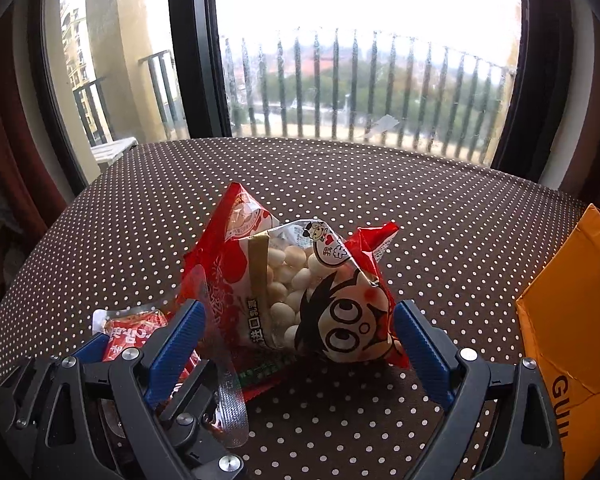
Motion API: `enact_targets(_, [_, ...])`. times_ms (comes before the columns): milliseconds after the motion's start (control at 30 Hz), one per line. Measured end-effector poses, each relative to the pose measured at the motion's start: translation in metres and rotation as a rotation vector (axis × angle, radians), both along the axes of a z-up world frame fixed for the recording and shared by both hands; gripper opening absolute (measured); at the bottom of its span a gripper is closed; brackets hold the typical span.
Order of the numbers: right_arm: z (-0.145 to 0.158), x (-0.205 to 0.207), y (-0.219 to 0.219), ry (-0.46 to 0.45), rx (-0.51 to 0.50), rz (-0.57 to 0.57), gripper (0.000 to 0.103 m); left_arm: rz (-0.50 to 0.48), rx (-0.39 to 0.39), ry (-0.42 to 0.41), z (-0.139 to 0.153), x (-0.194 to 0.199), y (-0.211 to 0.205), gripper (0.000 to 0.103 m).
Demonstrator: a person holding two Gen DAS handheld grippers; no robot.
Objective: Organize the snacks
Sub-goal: 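Grasp the red-and-white candy bag with the right tool while the left tool reaches the red noodle tub, then close the left tool on the red noodle tub while the right tool holds the candy bag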
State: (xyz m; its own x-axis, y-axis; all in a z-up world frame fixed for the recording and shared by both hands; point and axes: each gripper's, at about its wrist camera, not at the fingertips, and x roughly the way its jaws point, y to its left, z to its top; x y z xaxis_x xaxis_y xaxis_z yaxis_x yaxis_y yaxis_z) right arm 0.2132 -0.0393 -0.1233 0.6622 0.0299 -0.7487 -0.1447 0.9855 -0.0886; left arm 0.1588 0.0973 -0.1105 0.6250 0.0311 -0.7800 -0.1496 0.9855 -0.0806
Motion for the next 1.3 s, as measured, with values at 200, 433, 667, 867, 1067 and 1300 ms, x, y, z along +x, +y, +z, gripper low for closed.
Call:
enact_targets(200, [-0.003,0.008,-0.002,0.004,0.040,-0.004,0.097,0.000,0.008,-0.009,-0.002,0.001,0.002,0.081])
enact_targets(433, [-0.008,0.010,-0.002,0.006,0.011,-0.024,0.086,0.031,0.026,-0.023,0.001,0.001,0.010,0.054])
enact_targets(667, [-0.010,0.008,-0.003,0.033,0.015,-0.027,0.071,0.030,0.031,-0.023,0.002,0.001,0.008,0.054])
enact_targets(867, [-0.006,-0.002,-0.003,0.025,0.029,-0.022,0.057,-0.001,-0.004,-0.007,0.001,-0.005,0.004,0.087])
enact_targets(1067, [-0.005,-0.017,-0.005,0.016,0.024,-0.025,0.053,-0.014,0.010,0.006,-0.002,-0.012,-0.002,0.097])
enact_targets(1300, [-0.003,-0.034,-0.008,0.011,0.027,-0.025,0.052,0.009,0.017,0.003,0.001,-0.019,0.001,0.097])
